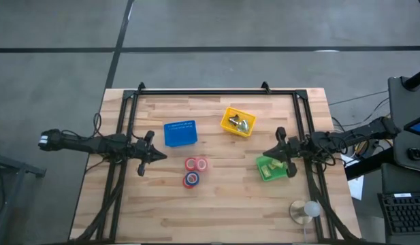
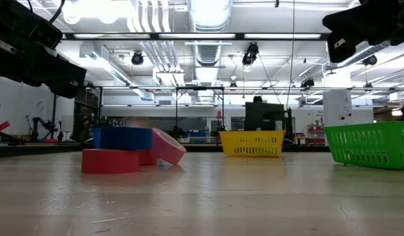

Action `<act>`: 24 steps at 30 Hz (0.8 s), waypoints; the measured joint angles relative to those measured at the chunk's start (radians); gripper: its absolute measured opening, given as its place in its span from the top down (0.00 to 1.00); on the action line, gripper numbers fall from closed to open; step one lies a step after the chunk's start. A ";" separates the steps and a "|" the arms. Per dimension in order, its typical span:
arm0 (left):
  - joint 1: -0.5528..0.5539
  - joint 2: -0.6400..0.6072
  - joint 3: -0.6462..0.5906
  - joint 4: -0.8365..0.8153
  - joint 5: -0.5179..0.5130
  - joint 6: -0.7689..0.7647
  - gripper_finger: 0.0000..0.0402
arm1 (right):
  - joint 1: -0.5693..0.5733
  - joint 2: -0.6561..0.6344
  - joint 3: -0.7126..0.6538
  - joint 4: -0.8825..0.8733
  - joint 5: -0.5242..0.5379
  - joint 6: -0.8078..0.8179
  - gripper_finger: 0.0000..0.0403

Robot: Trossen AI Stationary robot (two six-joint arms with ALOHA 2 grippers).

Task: Pick and place Stapler, Stapler remover, tape
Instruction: Put the pink tape into the blue bin

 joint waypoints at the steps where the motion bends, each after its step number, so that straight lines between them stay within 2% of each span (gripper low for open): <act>1: 0.000 0.000 0.000 0.000 0.000 0.003 0.96 | 0.000 -0.002 0.000 -0.001 0.000 -0.001 0.98; 7: 0.000 0.000 0.000 0.026 -0.059 0.028 0.96 | -0.002 -0.006 0.009 -0.009 -0.060 0.004 0.98; 10: 0.000 0.000 0.000 0.138 -0.074 0.007 0.96 | -0.002 -0.018 0.031 -0.049 -0.074 -0.017 0.98; 13: -0.002 0.000 0.000 0.258 -0.065 -0.130 0.96 | -0.002 -0.042 0.041 -0.114 -0.075 -0.025 0.98; 18: -0.002 0.002 0.000 0.455 -0.154 -0.338 0.96 | -0.003 -0.117 0.043 -0.205 -0.009 -0.030 0.98; 22: 0.003 0.008 0.003 0.505 -0.242 -0.354 0.96 | -0.012 -0.186 0.019 -0.250 0.018 -0.017 0.98; 24: 0.004 0.022 0.017 0.493 -0.261 -0.418 0.96 | -0.018 -0.218 0.004 -0.265 0.019 -0.011 0.98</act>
